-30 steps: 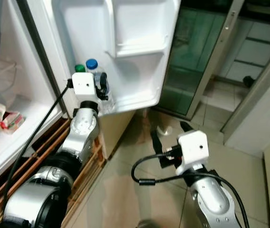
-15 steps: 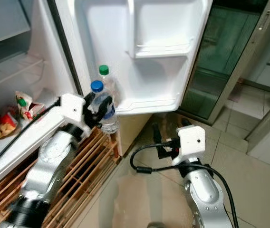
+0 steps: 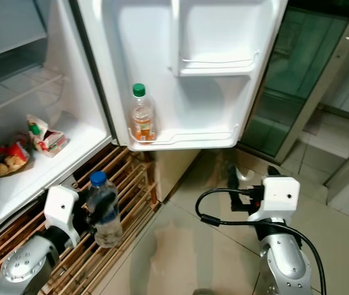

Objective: Restocking fridge

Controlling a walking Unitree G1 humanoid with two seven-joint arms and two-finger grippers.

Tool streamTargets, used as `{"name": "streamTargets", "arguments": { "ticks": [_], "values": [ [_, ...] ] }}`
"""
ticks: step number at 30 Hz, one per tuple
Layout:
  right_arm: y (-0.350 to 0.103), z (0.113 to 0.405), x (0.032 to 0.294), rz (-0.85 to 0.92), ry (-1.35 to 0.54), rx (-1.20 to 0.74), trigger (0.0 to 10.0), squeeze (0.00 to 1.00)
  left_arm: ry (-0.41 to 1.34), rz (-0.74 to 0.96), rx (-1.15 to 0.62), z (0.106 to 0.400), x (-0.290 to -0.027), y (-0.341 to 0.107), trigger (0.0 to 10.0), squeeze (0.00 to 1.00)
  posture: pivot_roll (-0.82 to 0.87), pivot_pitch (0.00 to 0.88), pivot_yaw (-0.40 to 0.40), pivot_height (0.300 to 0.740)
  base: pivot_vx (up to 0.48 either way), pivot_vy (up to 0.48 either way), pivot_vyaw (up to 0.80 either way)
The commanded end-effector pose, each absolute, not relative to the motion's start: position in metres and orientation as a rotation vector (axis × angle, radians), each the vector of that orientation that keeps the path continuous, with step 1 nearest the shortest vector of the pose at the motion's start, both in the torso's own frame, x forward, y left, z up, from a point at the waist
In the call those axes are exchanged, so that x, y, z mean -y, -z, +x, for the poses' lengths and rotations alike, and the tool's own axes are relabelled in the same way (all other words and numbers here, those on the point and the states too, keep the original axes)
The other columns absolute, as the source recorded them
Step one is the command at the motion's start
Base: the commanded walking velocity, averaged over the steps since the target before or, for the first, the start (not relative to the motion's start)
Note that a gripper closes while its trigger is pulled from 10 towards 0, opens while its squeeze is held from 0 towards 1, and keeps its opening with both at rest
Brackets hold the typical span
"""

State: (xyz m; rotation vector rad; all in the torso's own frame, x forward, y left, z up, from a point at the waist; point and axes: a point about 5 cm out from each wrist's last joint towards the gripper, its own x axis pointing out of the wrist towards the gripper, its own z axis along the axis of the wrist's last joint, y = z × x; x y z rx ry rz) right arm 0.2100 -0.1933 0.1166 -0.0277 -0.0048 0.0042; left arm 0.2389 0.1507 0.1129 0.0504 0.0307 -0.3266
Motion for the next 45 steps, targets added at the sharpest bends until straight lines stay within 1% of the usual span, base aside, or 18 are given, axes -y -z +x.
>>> {"name": "streamTargets", "arguments": {
  "ticks": [1,8,16,19,22,28,33,37,38,39,40,43,45],
  "values": [
    [-0.119,0.217,0.19,-0.029,-0.009,0.031,10.0,0.02,0.291,0.053,0.025,0.253,-0.151,-0.124,10.0,0.0,-0.27,0.0,0.059,0.74,0.266,-0.398,0.0],
    [-0.125,0.225,0.181,-0.045,-0.052,0.066,10.0,0.02,0.311,0.053,0.048,0.273,-0.143,-0.132,10.0,0.0,-0.29,0.0,0.063,0.74,0.301,-0.371,0.0],
    [-0.126,0.228,0.178,-0.052,-0.075,0.074,10.0,0.02,0.36,0.006,0.078,0.272,-0.129,-0.138,10.0,0.0,-0.29,0.0,0.058,0.74,0.332,-0.343,0.0],
    [-0.126,0.23,0.177,-0.054,-0.082,0.075,10.0,0.02,0.32,0.013,0.073,0.276,-0.132,-0.139,10.0,0.0,-0.29,0.0,0.056,0.74,0.296,0.0,0.0],
    [-0.126,0.231,0.174,-0.063,-0.102,0.08,10.0,0.03,0.257,0.026,0.102,0.29,-0.138,-0.148,10.0,0.0,-0.29,0.0,0.056,0.74,0.0,0.0,0.0],
    [-0.127,0.233,0.17,-0.072,-0.122,0.088,10.0,0.02,0.263,0.016,0.141,0.296,-0.135,-0.159,10.0,0.0,-0.3,0.0,0.061,0.74,0.0,0.0,0.0],
    [-0.127,0.23,0.167,-0.083,-0.15,0.091,10.0,0.03,0.305,-0.026,0.234,0.298,-0.123,-0.187,10.0,0.0,-0.3,0.0,0.061,0.74,0.0,0.0,0.0],
    [-0.126,0.229,0.166,-0.087,-0.16,0.082,10.0,0.02,0.312,-0.033,0.265,0.301,-0.119,-0.197,10.0,0.0,-0.31,0.0,0.059,0.74,0.0,0.0,0.0],
    [-0.126,0.229,0.166,-0.087,-0.161,0.081,10.0,0.02,0.316,-0.042,0.284,0.303,-0.114,-0.198,10.0,0.0,-0.3,0.0,0.051,0.74,0.0,0.0,0.0],
    [-0.125,0.23,0.164,-0.088,-0.17,0.079,10.0,0.02,0.339,-0.04,0.318,0.308,-0.102,-0.196,10.0,0.0,-0.31,0.0,0.05,0.74,0.0,0.0,0.0],
    [-0.125,0.23,0.164,-0.088,-0.17,0.079,10.0,0.02,0.339,-0.04,0.318,0.308,-0.102,-0.196,10.0,0.0,-0.31,0.0,0.05,0.74,0.0,0.0,0.0],
    [-0.126,0.23,0.162,-0.092,-0.185,0.078,10.0,0.02,0.381,-0.025,0.357,0.317,-0.081,-0.195,10.0,0.0,-0.34,0.0,0.047,0.74,0.0,0.0,0.0],
    [-0.127,0.23,0.162,-0.093,-0.186,0.079,10.0,0.02,0.392,-0.027,0.364,0.319,-0.076,-0.196,10.0,0.0,-0.35,0.0,0.048,0.74,0.0,0.0,0.0]
  ]
}}
